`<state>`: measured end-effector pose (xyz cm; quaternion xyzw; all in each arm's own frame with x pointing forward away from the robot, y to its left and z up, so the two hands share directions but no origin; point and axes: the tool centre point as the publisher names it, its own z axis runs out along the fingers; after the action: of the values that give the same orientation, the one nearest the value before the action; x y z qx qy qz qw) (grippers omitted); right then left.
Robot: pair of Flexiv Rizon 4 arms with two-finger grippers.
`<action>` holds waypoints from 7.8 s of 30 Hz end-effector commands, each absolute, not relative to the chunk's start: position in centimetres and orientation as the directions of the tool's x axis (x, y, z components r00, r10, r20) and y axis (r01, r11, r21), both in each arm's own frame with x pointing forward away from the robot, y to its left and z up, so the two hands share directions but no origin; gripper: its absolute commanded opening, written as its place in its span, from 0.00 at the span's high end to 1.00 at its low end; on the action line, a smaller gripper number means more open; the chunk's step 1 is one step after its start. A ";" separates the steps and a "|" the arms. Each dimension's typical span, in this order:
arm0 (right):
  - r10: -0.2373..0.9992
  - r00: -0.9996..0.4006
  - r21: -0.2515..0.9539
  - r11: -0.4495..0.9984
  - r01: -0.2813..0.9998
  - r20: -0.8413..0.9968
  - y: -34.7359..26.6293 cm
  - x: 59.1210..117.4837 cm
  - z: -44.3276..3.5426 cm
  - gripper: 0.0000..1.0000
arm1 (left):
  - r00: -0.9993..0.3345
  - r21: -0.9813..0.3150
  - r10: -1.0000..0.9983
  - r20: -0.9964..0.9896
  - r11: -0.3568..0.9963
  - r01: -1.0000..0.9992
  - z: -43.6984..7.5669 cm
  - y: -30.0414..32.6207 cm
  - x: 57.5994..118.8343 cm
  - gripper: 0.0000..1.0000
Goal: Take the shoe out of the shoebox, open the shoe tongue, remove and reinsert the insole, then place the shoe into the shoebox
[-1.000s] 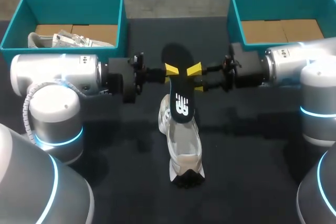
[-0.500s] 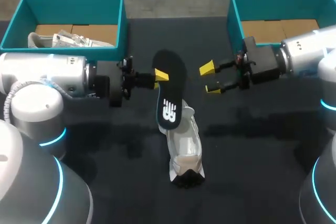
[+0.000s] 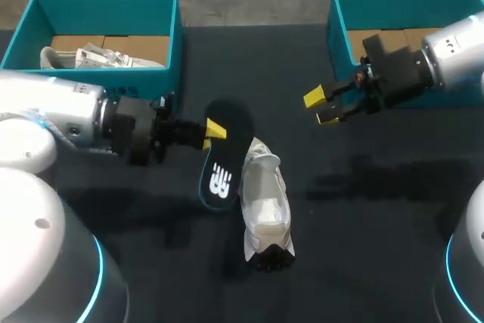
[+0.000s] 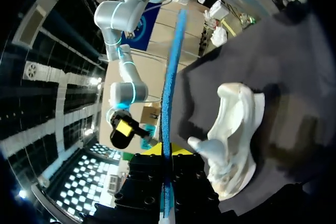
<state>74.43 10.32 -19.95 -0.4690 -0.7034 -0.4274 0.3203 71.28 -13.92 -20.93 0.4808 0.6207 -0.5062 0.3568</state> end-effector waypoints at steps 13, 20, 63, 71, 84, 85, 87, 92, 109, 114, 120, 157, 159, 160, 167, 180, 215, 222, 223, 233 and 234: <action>0.416 -0.409 0.349 0.216 0.912 0.812 9.5 73.7 -20.2 0.00 | -0.334 -0.337 0.230 -0.914 0.030 0.941 -20.7 -13.7 68.3 1.00; 0.460 -0.518 0.424 0.298 0.855 0.721 7.1 70.9 -21.8 0.00 | -0.412 -0.415 0.228 -0.882 0.035 0.909 -20.7 -13.9 65.1 1.00; 0.520 -0.705 0.413 0.576 0.706 0.482 4.7 64.3 -29.7 0.00 | -0.804 -0.813 0.168 -0.571 0.023 0.582 -19.2 -15.6 57.8 1.00; 0.569 -0.752 0.354 0.664 0.658 0.333 6.7 62.1 -31.1 0.00 | -0.866 -0.882 0.194 -0.462 0.001 0.471 -20.2 -16.3 57.0 1.00; 0.568 -0.751 0.350 0.666 0.659 0.336 6.9 61.8 -31.5 0.00 | -0.866 -0.882 0.194 -0.462 0.001 0.471 -20.2 -16.3 57.0 1.00; 0.568 -0.751 0.350 0.666 0.659 0.336 6.9 61.8 -31.5 0.00 | -0.866 -0.882 0.194 -0.462 0.001 0.471 -20.2 -16.3 57.0 1.00; 0.525 -0.801 0.360 0.716 0.598 0.288 7.2 62.0 -31.4 0.00 | -0.866 -0.883 0.196 -0.460 0.002 0.470 -20.4 -16.4 56.8 1.00; 0.439 -0.883 0.324 0.821 0.469 0.165 7.9 62.3 -32.7 0.00 | -0.885 -0.900 0.189 -0.426 0.007 0.435 -20.9 -16.1 56.0 1.00; 0.282 -0.956 0.296 0.909 0.293 0.080 9.3 62.0 -35.7 0.00 | -0.884 -0.895 0.147 -0.444 -0.041 0.443 -21.0 -15.8 53.2 1.00; 0.245 -0.966 0.280 0.924 0.259 0.084 9.5 61.9 -36.1 0.00 | -0.885 -0.893 0.124 -0.449 -0.045 0.447 -21.5 -15.9 53.4 1.00; 0.227 -0.971 0.276 0.931 0.240 0.081 9.7 61.6 -36.6 0.00 | -0.895 -0.900 0.098 -0.435 -0.041 0.433 -21.9 -16.2 53.5 1.00; 0.227 -0.971 0.276 0.931 0.240 0.081 9.7 61.6 -36.6 0.00 | -0.900 -0.901 0.049 -0.433 0.001 0.433 -24.5 -18.3 56.1 1.00; 0.227 -0.971 0.276 0.931 0.240 0.081 9.7 61.6 -36.6 0.00 | -0.904 -0.905 0.046 -0.425 0.008 0.426 -24.7 -18.3 56.3 1.00; 0.227 -0.971 0.276 0.931 0.240 0.081 9.7 61.6 -36.6 0.00 | -0.906 -0.907 0.046 -0.420 0.008 0.421 -24.8 -18.3 56.4 1.00; 0.227 -0.971 0.276 0.931 0.240 0.081 9.7 61.6 -36.6 0.00 | -0.906 -0.906 0.044 -0.421 0.014 0.422 -24.8 -18.0 56.4 1.00; 0.227 -0.971 0.276 0.931 0.240 0.081 9.7 61.6 -36.6 0.00 | -0.887 -0.889 0.048 -0.459 -0.019 0.458 -23.4 -17.5 55.1 1.00; 0.227 -0.971 0.276 0.931 0.240 0.081 9.7 61.6 -36.6 0.00 | -0.886 -0.886 0.031 -0.463 0.020 0.464 -23.9 -17.9 57.5 1.00; 0.227 -0.971 0.276 0.931 0.240 0.081 9.7 61.6 -36.6 0.00 | -0.879 -0.880 0.043 -0.475 0.010 0.475 -23.7 -18.5 57.2 1.00; 0.227 -0.971 0.276 0.931 0.240 0.081 9.7 61.6 -36.6 0.00 | -0.878 -0.879 0.045 -0.476 0.009 0.476 -23.7 -18.5 57.2 1.00; 0.227 -0.971 0.276 0.931 0.240 0.081 9.7 61.6 -36.6 0.00 | -0.870 -0.870 0.045 -0.491 0.017 0.493 -23.9 -19.3 57.0 1.00; 0.227 -0.971 0.276 0.931 0.240 0.081 9.7 61.6 -36.6 0.00 | -0.867 -0.868 0.045 -0.496 0.018 0.497 -24.0 -19.4 57.0 1.00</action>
<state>61.69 9.57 -36.49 -0.1182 -0.9821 -0.1445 0.0253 57.17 -18.76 -23.79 0.1961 0.6924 -0.6746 0.1644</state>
